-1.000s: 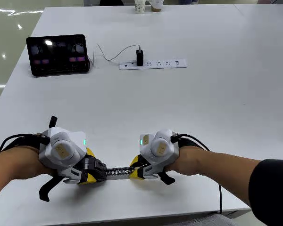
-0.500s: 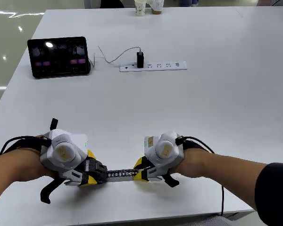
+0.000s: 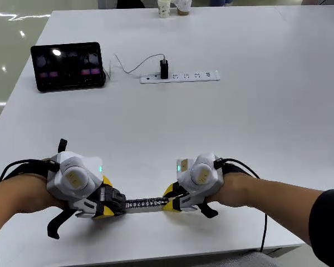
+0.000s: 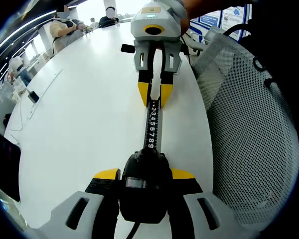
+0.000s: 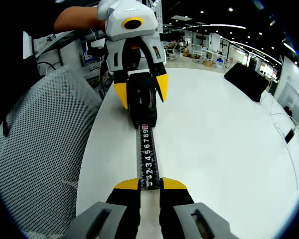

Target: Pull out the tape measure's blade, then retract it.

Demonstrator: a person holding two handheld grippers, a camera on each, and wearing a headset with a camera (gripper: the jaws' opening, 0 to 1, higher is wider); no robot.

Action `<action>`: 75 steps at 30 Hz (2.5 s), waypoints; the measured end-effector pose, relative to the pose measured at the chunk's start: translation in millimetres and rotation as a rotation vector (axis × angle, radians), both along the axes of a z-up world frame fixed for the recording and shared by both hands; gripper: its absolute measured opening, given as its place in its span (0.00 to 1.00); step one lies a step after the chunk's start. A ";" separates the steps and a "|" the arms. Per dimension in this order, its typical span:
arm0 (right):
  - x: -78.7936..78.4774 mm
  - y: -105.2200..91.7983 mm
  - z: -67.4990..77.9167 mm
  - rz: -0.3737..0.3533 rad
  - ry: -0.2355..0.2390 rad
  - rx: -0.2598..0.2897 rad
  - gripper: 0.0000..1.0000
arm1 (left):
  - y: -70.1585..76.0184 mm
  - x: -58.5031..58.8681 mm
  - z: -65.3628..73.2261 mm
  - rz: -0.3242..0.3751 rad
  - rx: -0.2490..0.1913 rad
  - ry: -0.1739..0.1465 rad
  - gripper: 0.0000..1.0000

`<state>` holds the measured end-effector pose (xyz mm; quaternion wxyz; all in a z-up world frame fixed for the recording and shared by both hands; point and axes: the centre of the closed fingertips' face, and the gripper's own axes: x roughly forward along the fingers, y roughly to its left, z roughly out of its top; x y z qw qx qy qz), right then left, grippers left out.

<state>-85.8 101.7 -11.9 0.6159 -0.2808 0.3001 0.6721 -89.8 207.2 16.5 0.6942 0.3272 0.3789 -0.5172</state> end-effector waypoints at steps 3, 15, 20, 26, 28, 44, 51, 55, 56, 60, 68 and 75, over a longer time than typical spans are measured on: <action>0.8 -2.9 0.2 0.000 -0.001 0.001 0.10 | -0.1 0.1 0.0 0.000 0.000 0.000 0.31; 1.3 -8.9 -0.4 -0.011 0.003 0.002 0.10 | 0.0 0.5 -0.4 0.001 0.001 -0.001 0.31; 1.1 -11.3 -0.4 -0.015 0.006 0.004 0.10 | -0.2 0.5 -0.2 0.002 -0.001 -0.001 0.31; 1.4 -14.3 -0.5 -0.017 0.009 0.006 0.10 | -0.1 0.4 0.1 0.004 0.000 -0.003 0.31; 1.5 -15.0 -0.6 -0.012 0.006 0.006 0.10 | -0.1 0.3 0.2 0.004 0.001 -0.003 0.31; 3.4 -25.1 -1.0 -0.016 0.010 0.011 0.10 | -0.4 0.3 0.3 0.006 0.002 -0.004 0.31; 3.5 -29.4 -0.4 -0.016 0.012 0.012 0.10 | -0.8 0.1 0.7 0.007 0.003 -0.004 0.31; 3.6 -31.5 -0.2 -0.011 0.011 0.012 0.10 | -0.9 -0.1 0.7 0.007 0.004 -0.005 0.31; 3.7 -31.7 -0.1 -0.013 0.012 0.014 0.10 | -0.9 -0.1 0.7 0.007 0.004 -0.005 0.31; 4.0 -34.1 0.1 -0.017 0.016 0.015 0.10 | -0.9 -0.1 0.9 0.007 0.004 -0.006 0.31; 4.8 -38.1 0.5 -0.027 0.018 0.021 0.10 | -0.2 0.4 0.8 0.009 0.001 -0.009 0.31; 5.7 -41.7 0.7 -0.032 0.019 0.020 0.10 | -0.2 0.0 1.0 0.009 0.000 -0.008 0.31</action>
